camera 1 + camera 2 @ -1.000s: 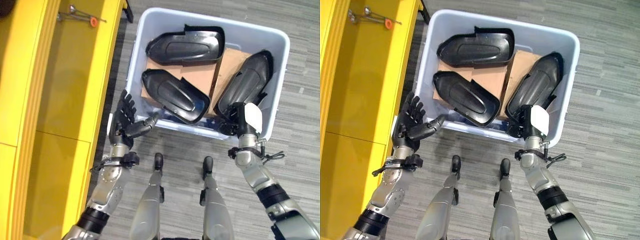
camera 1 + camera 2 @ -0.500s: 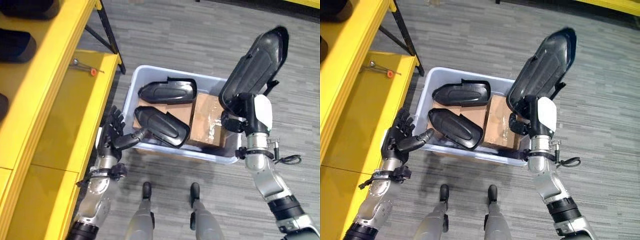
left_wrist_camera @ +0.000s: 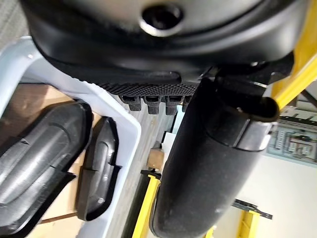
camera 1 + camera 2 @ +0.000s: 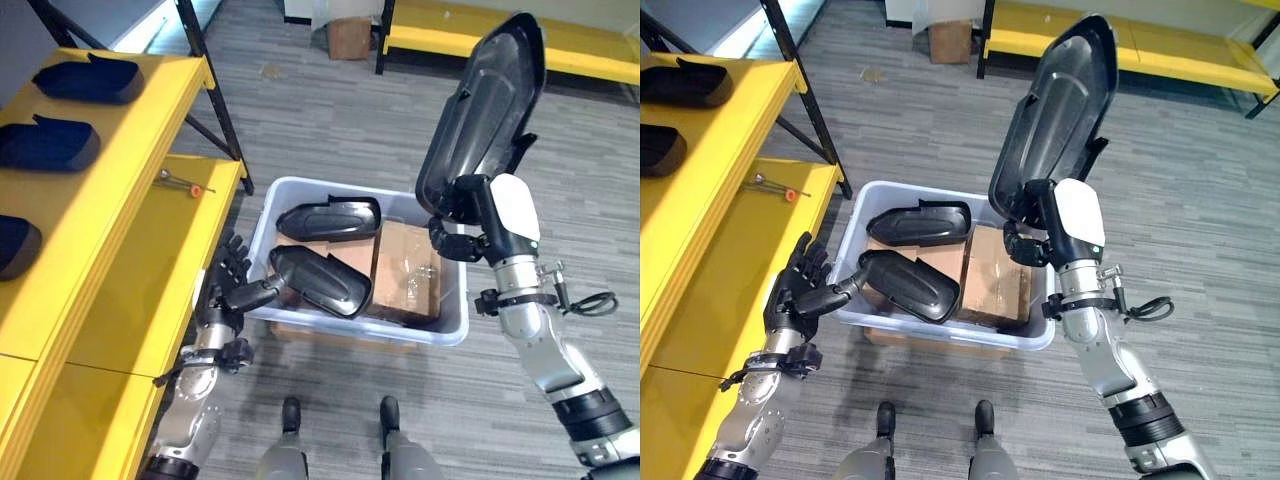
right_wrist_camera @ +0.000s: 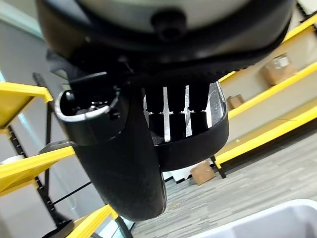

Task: Move parts from the plastic box to the shelf.

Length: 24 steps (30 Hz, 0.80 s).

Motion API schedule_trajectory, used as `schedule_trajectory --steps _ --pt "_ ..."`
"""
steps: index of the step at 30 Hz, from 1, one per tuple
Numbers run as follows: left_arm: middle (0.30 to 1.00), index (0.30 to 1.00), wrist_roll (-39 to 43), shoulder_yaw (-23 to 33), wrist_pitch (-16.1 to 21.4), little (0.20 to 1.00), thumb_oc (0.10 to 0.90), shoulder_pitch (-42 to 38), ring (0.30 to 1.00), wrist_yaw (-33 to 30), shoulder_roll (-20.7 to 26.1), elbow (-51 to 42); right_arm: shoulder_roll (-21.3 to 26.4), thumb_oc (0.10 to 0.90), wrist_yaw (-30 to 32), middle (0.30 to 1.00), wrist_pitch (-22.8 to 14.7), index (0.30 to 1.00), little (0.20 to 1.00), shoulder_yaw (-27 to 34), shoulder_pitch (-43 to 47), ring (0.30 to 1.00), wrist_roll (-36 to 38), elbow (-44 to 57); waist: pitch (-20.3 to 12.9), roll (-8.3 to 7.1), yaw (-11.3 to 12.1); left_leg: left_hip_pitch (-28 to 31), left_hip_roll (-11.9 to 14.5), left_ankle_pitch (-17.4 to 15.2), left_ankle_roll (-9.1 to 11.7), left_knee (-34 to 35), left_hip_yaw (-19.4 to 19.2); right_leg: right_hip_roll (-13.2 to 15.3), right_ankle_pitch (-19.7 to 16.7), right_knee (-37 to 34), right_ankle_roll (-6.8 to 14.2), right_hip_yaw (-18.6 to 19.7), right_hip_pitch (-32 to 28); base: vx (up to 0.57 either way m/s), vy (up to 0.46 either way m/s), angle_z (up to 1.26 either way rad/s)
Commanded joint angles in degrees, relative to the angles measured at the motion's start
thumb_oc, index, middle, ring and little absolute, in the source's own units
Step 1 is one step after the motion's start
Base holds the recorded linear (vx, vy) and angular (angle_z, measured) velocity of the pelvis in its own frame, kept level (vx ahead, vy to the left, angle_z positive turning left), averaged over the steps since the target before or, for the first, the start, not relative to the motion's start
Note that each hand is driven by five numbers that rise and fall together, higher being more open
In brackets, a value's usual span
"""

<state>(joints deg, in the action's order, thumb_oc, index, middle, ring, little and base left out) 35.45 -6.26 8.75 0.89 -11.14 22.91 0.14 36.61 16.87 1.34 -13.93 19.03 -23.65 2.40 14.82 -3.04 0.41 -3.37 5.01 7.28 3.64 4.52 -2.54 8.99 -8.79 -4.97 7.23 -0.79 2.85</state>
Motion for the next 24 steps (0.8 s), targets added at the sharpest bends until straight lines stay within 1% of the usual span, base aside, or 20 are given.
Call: schedule_trajectory --steps 1,7,13,16,18,21,22,24 --pt "1.000 1.000 -1.9 0.4 4.7 1.000 0.900 -0.9 1.000 1.8 0.8 1.0 1.3 0.400 2.8 0.300 -5.3 0.300 0.300 -1.0 8.0 0.300 -2.0 1.2 -10.9 -1.08 1.4 1.6 1.6 -2.2 0.1 0.5 0.8 2.3 4.1 2.6 2.6 -2.0 -2.2 0.02 -0.014 0.10" --pt "1.000 1.000 -1.8 1.0 4.6 1.000 0.900 0.8 1.000 1.6 0.7 0.6 1.0 0.400 1.4 0.300 -5.3 0.300 0.300 -3.4 10.4 0.300 -2.2 0.2 -11.5 -0.71 2.7 1.8 1.5 -1.9 0.2 0.5 2.3 2.3 5.4 3.7 2.2 -3.4 -3.5 0.01 -0.011 0.16" --pt "1.000 1.000 -1.3 1.5 4.3 1.000 0.900 2.4 1.000 1.7 0.5 0.1 0.1 0.400 0.6 0.300 -5.1 0.300 0.300 -5.8 13.0 0.300 -2.2 -1.1 -11.4 -0.27 4.4 1.3 1.0 -1.3 0.3 0.5 5.1 2.4 6.9 6.0 1.8 -5.6 -4.3 -0.01 -0.009 0.29" --pt "1.000 1.000 -1.0 1.8 4.1 1.000 0.900 2.9 1.000 1.7 0.5 -0.2 -0.4 0.400 0.1 0.300 -5.0 0.300 0.300 -6.8 14.2 0.300 -2.1 -1.8 -11.3 -0.14 5.7 0.9 0.6 -0.9 0.3 0.5 7.1 2.6 7.7 6.8 1.8 -7.5 -5.0 -0.01 -0.006 0.40" --pt "1.000 1.000 -0.9 1.9 4.1 1.000 0.900 3.2 1.000 1.5 0.4 -0.1 -0.9 0.400 -0.1 0.300 -5.0 0.300 0.300 -7.7 15.4 0.300 -2.1 -2.2 -11.4 -0.13 7.3 0.6 0.1 -1.0 0.4 0.5 9.1 2.8 8.7 7.1 1.7 -9.4 -6.2 0.02 -0.027 0.51" --pt "1.000 1.000 -1.0 2.2 4.2 1.000 0.900 3.1 1.000 1.1 0.5 -0.2 -1.5 0.400 -0.3 0.300 -5.0 0.300 0.300 -8.6 16.6 0.300 -1.9 -2.8 -11.6 -0.19 8.6 0.2 -0.4 -0.7 0.5 0.5 11.2 3.1 9.3 7.5 1.6 -11.5 -7.1 0.01 -0.012 0.42" --pt "1.000 1.000 -1.0 2.2 4.2 1.000 0.900 3.2 1.000 1.0 0.5 -0.2 -1.5 0.400 -0.2 0.300 -5.0 0.300 0.300 -8.6 16.6 0.300 -1.9 -2.8 -11.5 -0.19 8.4 0.2 -0.5 -0.8 0.5 0.5 11.3 3.1 9.3 7.5 1.6 -11.6 -7.2 0.01 -0.010 0.42" --pt "1.000 1.000 -1.0 2.6 4.1 1.000 0.900 3.3 1.000 0.8 0.5 -0.2 -2.0 0.400 -0.4 0.300 -4.9 0.300 0.300 -9.5 17.7 0.300 -2.0 -3.4 -11.6 -0.30 9.6 -0.2 -0.9 -0.5 0.6 0.5 12.7 3.4 9.7 7.6 1.5 -13.1 -8.0 0.01 -0.013 0.35"
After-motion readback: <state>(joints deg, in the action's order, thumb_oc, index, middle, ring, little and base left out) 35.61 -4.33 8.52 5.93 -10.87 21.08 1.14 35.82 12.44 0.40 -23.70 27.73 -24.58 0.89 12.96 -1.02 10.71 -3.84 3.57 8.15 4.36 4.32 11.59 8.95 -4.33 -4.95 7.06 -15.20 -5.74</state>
